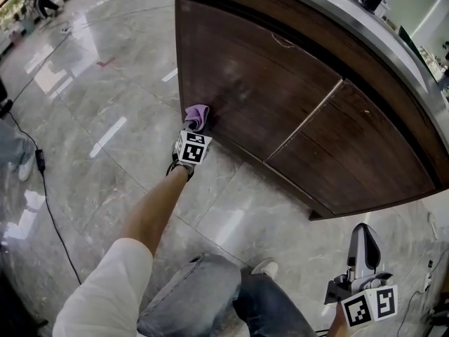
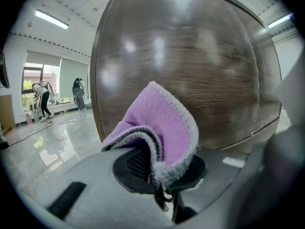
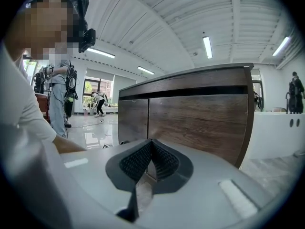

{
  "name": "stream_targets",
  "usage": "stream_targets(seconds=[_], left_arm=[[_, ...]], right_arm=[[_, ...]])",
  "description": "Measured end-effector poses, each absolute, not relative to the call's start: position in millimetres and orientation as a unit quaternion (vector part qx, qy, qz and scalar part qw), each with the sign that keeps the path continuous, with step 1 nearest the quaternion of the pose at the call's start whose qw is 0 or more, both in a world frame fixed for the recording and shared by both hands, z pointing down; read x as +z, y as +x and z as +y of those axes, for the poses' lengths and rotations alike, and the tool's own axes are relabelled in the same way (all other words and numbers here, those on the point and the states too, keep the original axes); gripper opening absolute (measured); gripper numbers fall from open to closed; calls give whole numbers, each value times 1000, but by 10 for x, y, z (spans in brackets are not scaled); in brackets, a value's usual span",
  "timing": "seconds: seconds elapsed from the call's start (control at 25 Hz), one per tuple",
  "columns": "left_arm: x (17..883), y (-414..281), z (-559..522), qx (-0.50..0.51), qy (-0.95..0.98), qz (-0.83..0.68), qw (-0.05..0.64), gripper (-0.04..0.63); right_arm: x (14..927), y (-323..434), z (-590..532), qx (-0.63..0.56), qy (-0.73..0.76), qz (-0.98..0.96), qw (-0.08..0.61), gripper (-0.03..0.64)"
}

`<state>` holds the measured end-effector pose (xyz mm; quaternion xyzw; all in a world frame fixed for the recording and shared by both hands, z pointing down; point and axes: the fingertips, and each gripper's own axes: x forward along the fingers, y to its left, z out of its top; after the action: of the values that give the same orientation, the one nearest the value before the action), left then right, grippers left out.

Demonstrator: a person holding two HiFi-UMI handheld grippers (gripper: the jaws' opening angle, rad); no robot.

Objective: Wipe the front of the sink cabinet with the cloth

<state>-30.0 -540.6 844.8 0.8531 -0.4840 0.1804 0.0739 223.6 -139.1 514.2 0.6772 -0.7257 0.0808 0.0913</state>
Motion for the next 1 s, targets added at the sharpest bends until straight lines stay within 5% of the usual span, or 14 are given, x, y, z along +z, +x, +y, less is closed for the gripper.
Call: stream_targets(seconds=[1.0], left_arm=[[8171,961,-4474,198,905,-372,66,51]], right_arm=[[5131,2489,-1239,34,717,-684,131,8]])
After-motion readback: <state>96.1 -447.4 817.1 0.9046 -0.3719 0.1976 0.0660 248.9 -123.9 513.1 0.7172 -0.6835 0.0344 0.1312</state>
